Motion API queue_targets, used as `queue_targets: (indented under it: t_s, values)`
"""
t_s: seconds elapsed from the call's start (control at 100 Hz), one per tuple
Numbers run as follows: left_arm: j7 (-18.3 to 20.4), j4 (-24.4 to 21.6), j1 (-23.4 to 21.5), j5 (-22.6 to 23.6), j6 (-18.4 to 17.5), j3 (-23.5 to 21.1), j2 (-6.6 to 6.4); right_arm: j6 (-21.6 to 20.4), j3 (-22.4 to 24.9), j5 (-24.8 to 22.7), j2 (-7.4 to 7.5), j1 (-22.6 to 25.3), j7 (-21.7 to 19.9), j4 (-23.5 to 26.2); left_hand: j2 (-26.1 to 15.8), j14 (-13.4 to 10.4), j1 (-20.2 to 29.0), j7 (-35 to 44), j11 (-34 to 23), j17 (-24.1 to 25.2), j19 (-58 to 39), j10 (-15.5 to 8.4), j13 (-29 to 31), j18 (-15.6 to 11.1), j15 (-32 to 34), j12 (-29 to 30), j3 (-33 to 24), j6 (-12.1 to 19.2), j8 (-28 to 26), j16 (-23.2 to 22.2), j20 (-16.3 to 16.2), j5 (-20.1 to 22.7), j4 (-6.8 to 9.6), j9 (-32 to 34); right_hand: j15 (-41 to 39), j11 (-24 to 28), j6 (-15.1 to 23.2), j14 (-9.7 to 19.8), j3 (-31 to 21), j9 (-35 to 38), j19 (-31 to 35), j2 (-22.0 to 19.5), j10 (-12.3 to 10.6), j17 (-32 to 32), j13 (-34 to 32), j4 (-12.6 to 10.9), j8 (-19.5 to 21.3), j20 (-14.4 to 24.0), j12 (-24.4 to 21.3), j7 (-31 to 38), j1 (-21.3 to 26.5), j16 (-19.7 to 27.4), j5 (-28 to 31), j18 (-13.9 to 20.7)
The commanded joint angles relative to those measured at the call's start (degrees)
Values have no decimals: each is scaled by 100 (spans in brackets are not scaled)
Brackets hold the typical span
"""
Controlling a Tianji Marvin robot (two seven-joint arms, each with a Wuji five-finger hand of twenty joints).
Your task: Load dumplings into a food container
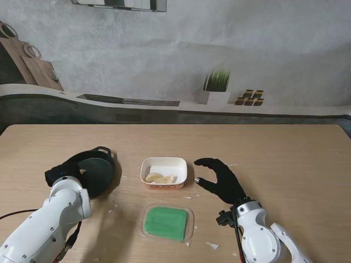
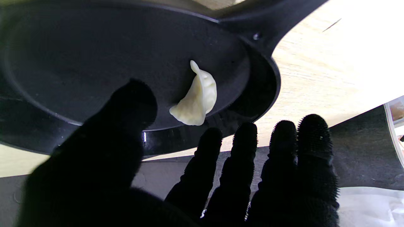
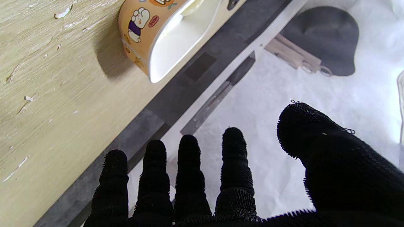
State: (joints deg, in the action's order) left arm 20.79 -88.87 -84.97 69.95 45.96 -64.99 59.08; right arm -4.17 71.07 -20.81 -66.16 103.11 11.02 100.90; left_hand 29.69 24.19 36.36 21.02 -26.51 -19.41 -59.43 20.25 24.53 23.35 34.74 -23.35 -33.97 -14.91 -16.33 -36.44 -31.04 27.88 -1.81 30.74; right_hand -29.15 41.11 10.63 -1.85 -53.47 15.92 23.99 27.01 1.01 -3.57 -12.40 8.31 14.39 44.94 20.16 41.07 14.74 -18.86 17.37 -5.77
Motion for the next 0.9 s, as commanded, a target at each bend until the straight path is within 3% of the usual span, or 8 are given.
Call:
queue_targets:
  t_s: [0.0,0.15,0.51,0.68,0.89]
  values:
    - [-34,97,81,-44,27,63,23,12,-1,1,-41,45,-66,32,200,68,83,81,-133,-82,-141,60,38,-90,100,-110,-258,-168,-48,-46,96,9,69,-93,-65,114,167,11,-94,42,103,-27,27,-53,-110,-154,-16,157,36,12,-85,-69,20,34]
    - [-396,332,281,-399,79,280,34,-9,27,5,-41,60,-62,38,331,52,158,171,-169,-92,-126,41,25,-118,122,-112,-456,-170,-58,-31,114,57,67,-107,-68,117,165,8,-101,46,112,-22,31,-68,-111,-155,-16,169,36,11,-75,-70,21,25]
    - [-409,890,869,-712,351,1006,-18,-51,78,-4,-41,83,-52,55,476,-97,461,310,-258,-228,-86,-101,115,-161,140,-116,-1000,-129,-49,37,179,165,26,-65,-81,125,168,1,-100,54,133,-14,27,-91,-120,-153,-18,198,38,7,-76,-75,16,7]
    - [-841,1228,1033,-1147,521,1277,25,-50,85,0,-42,87,-50,56,547,-141,316,325,-276,15,419,-149,-139,313,-19,-115,-1020,-112,-45,169,407,66,-14,-273,-90,126,171,-6,-102,54,140,-8,33,-105,-128,-153,-17,209,38,11,-74,-80,27,0]
    - [-1573,1508,1049,-1710,498,1257,222,-47,80,-5,-42,81,-51,54,678,-188,437,496,-477,-67,522,-267,-142,548,52,-271,-1246,-107,-124,177,442,108,-12,-323,-118,141,180,-15,-105,65,157,0,36,-122,-131,-154,-16,229,44,11,-62,-94,21,-2]
